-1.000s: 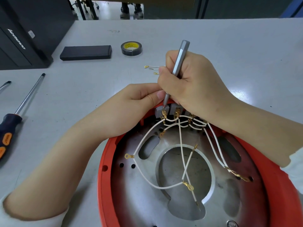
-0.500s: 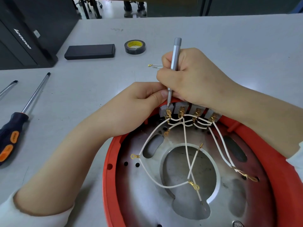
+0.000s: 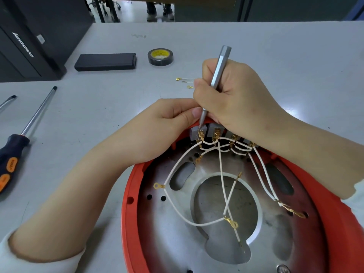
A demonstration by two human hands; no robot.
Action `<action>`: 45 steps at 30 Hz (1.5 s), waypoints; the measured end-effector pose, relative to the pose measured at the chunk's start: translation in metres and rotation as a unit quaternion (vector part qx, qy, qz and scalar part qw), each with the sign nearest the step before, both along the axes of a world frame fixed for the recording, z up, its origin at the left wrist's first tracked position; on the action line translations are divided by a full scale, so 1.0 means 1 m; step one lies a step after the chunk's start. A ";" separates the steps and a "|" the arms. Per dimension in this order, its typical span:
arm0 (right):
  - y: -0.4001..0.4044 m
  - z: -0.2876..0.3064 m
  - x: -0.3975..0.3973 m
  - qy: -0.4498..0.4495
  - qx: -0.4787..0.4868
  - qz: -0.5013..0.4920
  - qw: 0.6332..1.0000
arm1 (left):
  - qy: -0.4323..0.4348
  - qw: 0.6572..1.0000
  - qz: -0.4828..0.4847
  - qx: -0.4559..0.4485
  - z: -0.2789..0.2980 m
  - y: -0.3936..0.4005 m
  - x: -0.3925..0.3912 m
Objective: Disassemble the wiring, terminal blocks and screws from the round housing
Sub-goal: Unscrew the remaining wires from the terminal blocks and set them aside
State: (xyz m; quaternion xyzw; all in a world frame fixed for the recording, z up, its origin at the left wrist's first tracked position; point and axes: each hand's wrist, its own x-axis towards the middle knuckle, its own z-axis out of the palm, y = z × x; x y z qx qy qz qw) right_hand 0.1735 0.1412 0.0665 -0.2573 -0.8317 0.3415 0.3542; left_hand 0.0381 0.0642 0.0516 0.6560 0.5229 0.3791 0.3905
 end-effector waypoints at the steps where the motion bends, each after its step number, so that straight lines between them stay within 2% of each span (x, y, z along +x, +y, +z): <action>1: 0.000 0.000 0.000 0.000 -0.001 0.001 1.000 | 0.002 1.000 0.001 0.000 0.000 0.000 0.000; 18: 0.005 0.009 -0.010 -0.079 -0.037 -0.012 0.996 | 0.052 0.998 0.030 -0.023 0.000 0.001 -0.003; 21: 0.003 0.008 -0.007 -0.071 -0.034 -0.010 0.997 | 0.052 0.998 0.026 -0.022 0.000 0.001 -0.002; 27: -0.001 0.008 0.000 0.020 -0.068 -0.034 0.997 | 0.022 0.999 0.021 -0.023 0.002 0.000 0.000; 33: -0.015 0.020 0.015 -0.015 -0.114 0.005 0.993 | 0.040 0.999 0.021 -0.018 0.002 -0.001 -0.001; 38: -0.016 0.016 0.023 -0.004 -0.145 -0.046 0.988 | 0.031 0.999 0.021 -0.010 0.003 -0.002 -0.002; 45: -0.014 0.008 0.019 0.000 -0.112 -0.063 0.992 | 0.006 1.000 0.020 -0.010 0.001 -0.002 -0.004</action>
